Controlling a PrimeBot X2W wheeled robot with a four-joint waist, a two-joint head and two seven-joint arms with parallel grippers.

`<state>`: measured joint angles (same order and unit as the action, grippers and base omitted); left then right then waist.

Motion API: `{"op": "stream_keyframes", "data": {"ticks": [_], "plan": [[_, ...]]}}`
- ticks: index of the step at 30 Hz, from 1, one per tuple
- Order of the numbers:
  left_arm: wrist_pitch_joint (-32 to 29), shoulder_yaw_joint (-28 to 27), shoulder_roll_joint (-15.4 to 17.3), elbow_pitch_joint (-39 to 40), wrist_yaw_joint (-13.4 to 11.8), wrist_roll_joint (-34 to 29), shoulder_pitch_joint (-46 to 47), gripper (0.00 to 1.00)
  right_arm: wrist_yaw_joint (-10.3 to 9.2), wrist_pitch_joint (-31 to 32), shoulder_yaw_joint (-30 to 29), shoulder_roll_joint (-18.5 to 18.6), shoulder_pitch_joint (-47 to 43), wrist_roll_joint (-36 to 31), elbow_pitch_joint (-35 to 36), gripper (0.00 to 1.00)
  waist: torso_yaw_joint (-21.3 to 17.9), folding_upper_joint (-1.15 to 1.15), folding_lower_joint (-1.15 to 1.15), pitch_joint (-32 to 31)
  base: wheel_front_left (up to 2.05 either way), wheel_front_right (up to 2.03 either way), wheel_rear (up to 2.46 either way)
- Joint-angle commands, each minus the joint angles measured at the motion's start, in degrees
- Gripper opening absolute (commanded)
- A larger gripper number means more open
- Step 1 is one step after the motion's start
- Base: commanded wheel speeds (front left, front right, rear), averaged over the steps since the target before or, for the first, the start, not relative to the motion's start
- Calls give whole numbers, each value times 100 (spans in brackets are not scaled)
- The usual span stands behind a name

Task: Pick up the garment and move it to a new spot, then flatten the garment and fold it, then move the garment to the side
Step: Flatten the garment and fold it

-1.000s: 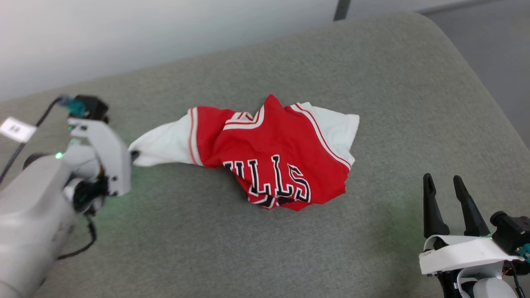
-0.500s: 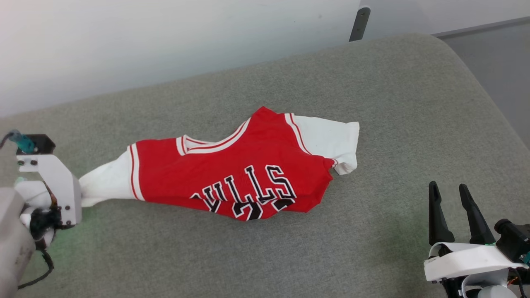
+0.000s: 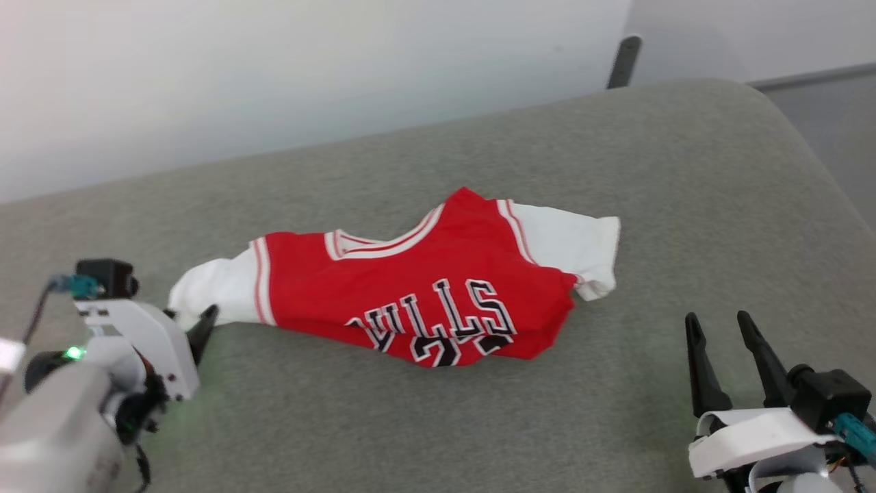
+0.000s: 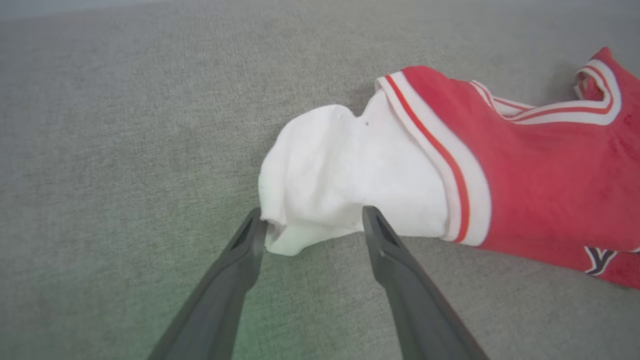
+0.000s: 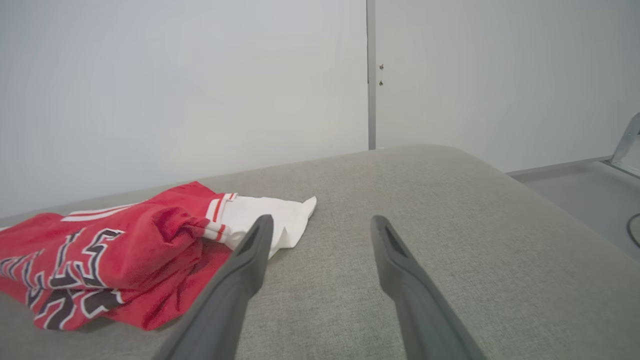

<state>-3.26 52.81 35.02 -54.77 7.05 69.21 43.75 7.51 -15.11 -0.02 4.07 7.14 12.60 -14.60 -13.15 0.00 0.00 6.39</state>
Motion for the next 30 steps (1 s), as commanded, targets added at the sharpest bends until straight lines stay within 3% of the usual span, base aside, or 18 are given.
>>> {"op": "stream_keyframes", "data": {"ticks": [1, 6, 10, 12, 16, 22, 30], "plan": [[472, -42, -25, 134, -33, -105, -184, 100, -4, -5, 72, 154, 106, -22, -128, 100, 347, 0, 0, -97, 0, 0, 0], [1731, -83, -325, 805, -291, -438, -784, 100, -4, 354, 496, 710, 470, 18, -502, 100, 942, 0, 0, -161, 0, 0, 0], [1841, -307, -480, 1400, -639, -856, -1127, 100, -5, 736, 862, 1166, 705, 162, -608, 100, 1331, 0, 0, -156, 0, 0, 0], [1842, -757, -577, 1971, -963, -1284, -1437, 100, -5, 1043, 1103, 1454, 952, 336, -665, 100, 1564, 0, 0, -122, 0, 0, 0], [1836, -1627, -864, 3039, -1307, -2175, -2230, 100, -5, 1729, 1623, 2038, 1491, 852, -838, 100, 1943, 0, 0, -2, 0, 0, 0], [1838, -2431, -1329, 3873, -1332, -3267, -3007, 100, -5, 2891, 2500, 2796, 2444, 1771, -1310, 100, 2386, 0, 0, 314, 0, 0, 0], [1839, -3081, -1769, 4004, -1033, -4003, -3163, 100, -5, 3976, 3496, 3505, 3671, 2696, -1950, 100, 2766, 0, 0, 952, 0, 0, 0]]}}
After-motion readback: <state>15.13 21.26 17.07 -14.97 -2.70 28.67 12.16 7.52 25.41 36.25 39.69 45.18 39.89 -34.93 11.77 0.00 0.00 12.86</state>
